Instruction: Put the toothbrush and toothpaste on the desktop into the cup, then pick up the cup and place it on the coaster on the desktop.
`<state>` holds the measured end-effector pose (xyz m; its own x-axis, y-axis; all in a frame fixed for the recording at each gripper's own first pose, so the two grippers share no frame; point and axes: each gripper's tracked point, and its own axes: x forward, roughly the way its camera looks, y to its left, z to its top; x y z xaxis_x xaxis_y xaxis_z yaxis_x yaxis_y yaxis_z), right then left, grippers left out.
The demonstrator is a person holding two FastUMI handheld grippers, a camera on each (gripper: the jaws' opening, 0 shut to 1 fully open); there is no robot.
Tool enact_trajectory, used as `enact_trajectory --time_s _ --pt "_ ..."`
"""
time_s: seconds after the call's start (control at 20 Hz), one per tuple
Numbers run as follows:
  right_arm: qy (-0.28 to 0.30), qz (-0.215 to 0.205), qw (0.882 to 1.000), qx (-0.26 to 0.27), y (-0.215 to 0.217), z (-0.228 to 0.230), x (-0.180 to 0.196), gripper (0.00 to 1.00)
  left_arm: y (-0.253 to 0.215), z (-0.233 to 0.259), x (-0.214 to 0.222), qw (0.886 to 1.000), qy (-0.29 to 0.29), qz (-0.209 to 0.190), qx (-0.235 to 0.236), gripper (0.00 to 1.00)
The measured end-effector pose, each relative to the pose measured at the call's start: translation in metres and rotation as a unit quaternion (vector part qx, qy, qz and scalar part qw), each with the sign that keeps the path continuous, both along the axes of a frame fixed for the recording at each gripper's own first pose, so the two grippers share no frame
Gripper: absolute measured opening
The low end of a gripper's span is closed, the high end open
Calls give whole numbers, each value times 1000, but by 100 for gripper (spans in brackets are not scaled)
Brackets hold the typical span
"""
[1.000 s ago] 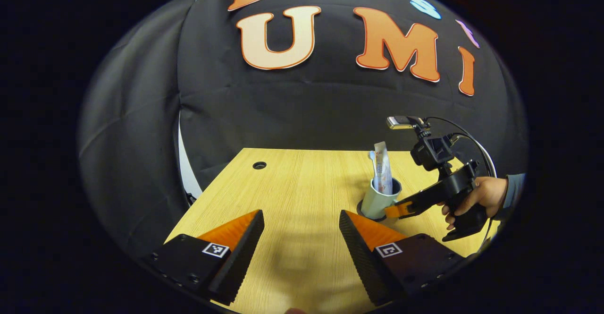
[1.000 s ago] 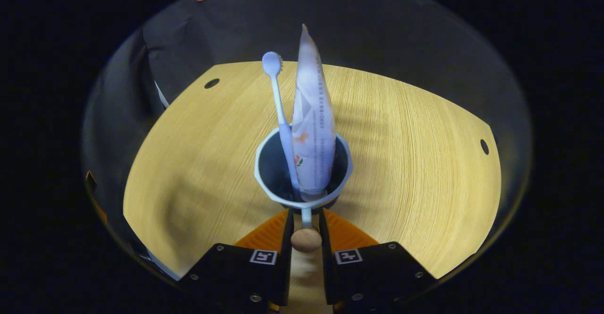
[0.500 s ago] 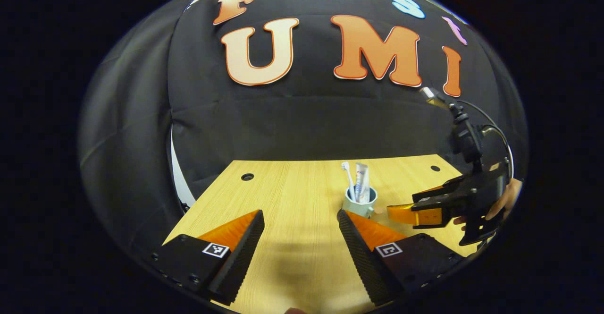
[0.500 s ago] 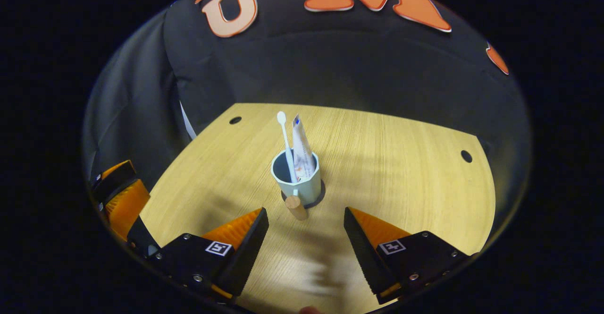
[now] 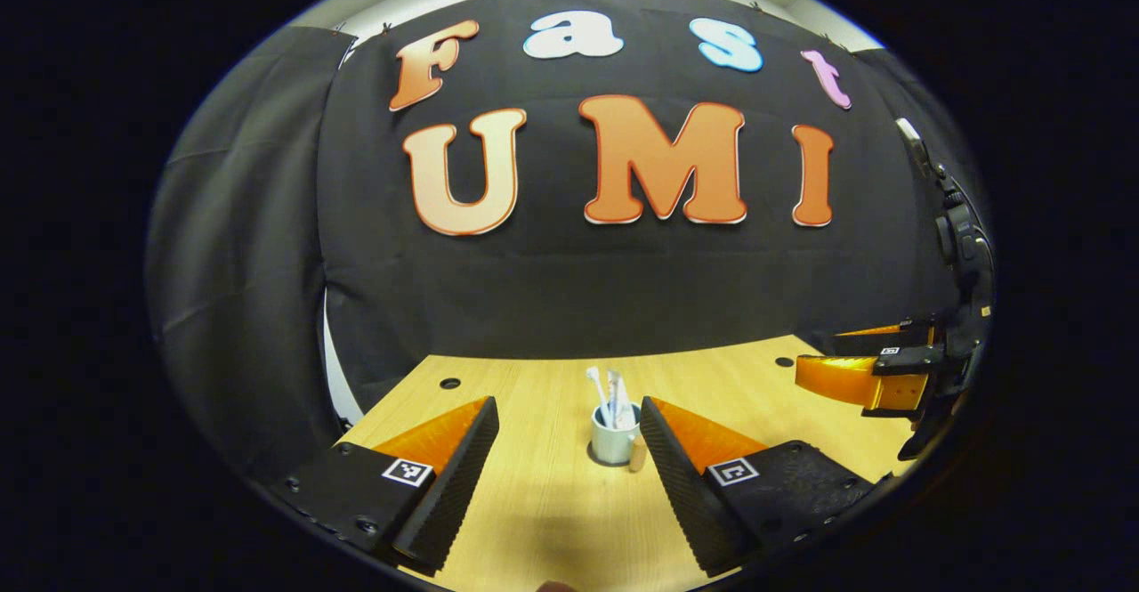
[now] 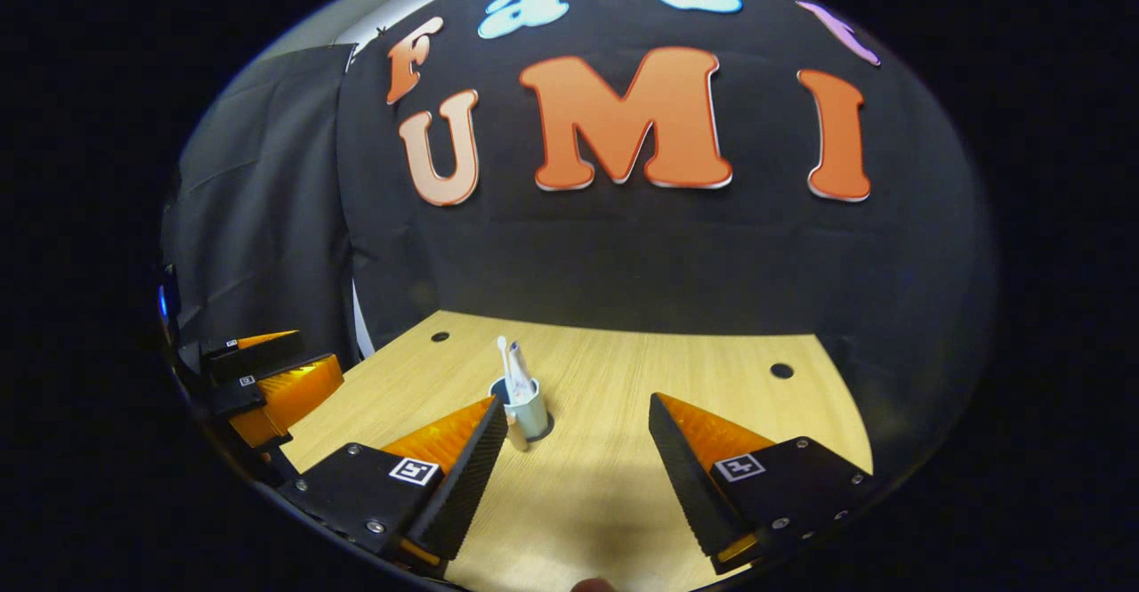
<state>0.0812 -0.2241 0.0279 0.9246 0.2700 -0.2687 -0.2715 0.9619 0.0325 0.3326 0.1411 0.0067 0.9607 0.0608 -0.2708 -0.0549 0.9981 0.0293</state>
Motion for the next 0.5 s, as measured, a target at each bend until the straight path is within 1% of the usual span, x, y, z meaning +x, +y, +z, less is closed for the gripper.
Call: enact_trajectory --time_s 0.05,0.1,0.15,0.25,0.5 --pt "-18 -3 1000 -5 -7 7 -3 96 -8 7 -3 1000 -10 -5 0 96" --pt "-35 -4 999 -6 -11 14 -7 100 -16 14 -6 1000 -18 -8 2 96" --pt "-52 -3 999 -5 -13 19 -12 97 -21 21 -11 1000 -29 -11 5 96" --pt "-80 -1 997 0 -17 29 -23 97 -31 35 -15 999 -48 -16 11 96" --pt "-117 -2 993 4 -26 40 -37 96 -41 55 -12 995 -92 -18 17 96"
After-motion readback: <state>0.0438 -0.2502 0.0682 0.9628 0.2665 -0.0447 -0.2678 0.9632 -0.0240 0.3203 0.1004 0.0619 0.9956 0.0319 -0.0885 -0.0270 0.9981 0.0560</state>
